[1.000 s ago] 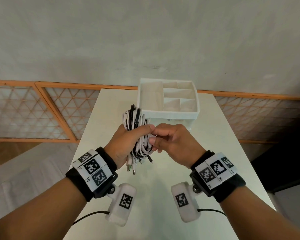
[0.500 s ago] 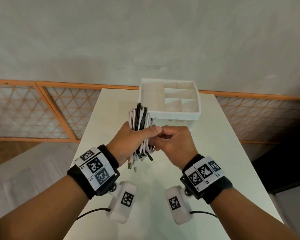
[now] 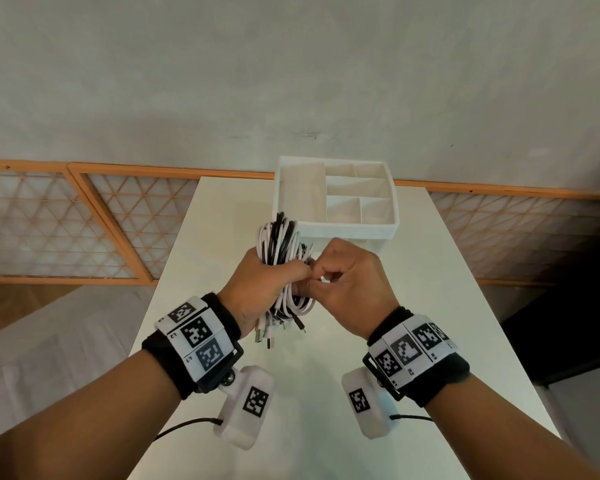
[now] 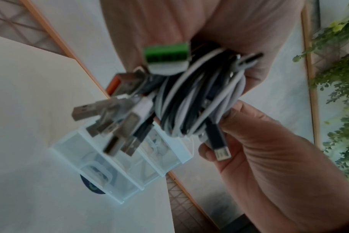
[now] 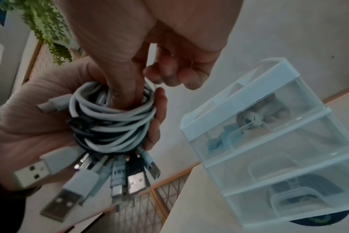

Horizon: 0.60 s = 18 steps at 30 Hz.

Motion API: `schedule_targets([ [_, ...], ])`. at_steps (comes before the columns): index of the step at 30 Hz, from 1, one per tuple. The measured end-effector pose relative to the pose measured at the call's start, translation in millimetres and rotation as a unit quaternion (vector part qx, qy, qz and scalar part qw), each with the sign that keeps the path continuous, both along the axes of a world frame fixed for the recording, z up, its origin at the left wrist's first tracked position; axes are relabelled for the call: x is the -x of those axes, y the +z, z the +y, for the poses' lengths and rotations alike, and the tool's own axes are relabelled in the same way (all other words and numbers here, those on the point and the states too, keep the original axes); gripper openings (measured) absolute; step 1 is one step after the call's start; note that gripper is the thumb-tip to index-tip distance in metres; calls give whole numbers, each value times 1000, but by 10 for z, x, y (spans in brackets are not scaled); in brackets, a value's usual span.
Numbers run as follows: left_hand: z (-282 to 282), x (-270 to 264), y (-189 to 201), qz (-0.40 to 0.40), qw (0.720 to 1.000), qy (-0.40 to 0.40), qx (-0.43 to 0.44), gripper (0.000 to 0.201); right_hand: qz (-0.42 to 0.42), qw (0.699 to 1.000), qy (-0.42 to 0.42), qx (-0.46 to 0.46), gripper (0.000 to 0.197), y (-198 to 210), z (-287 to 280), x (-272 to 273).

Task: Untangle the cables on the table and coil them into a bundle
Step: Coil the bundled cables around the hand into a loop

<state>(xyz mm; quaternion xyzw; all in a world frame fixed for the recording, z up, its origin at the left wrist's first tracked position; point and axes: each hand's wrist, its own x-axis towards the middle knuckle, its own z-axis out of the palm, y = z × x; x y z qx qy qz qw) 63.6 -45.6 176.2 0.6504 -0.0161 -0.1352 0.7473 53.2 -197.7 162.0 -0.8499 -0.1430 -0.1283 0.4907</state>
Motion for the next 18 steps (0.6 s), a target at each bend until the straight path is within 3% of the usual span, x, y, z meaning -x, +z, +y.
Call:
schedule_targets([
  [3, 12, 0, -5, -1, 999, 20, 27, 42, 38, 998, 43, -39, 11, 57, -32, 9],
  [4, 18, -7, 2, 0, 999, 30, 34, 47, 37, 997, 31, -64, 16, 81, -58, 4],
  [7, 32, -19, 15, -3, 997, 50, 55, 36, 98, 989, -10, -112, 57, 108, -113, -29],
  [9, 15, -11, 29, 7, 996, 44, 77, 31, 216, 967, 69, -119, 97, 116, -75, -14],
  [11, -33, 6, 36, 20, 995, 27, 89, 33, 251, 944, 154, -146, 117, 126, 24, 18],
  [15, -88, 29, 15, 49, 994, 3, 97, 31, 225, 939, 168, -197, 109, 158, 136, -1],
  [18, -67, 38, -10, 64, 996, -27, 63, 20, 213, 957, 121, -154, 109, 68, 145, -1],
])
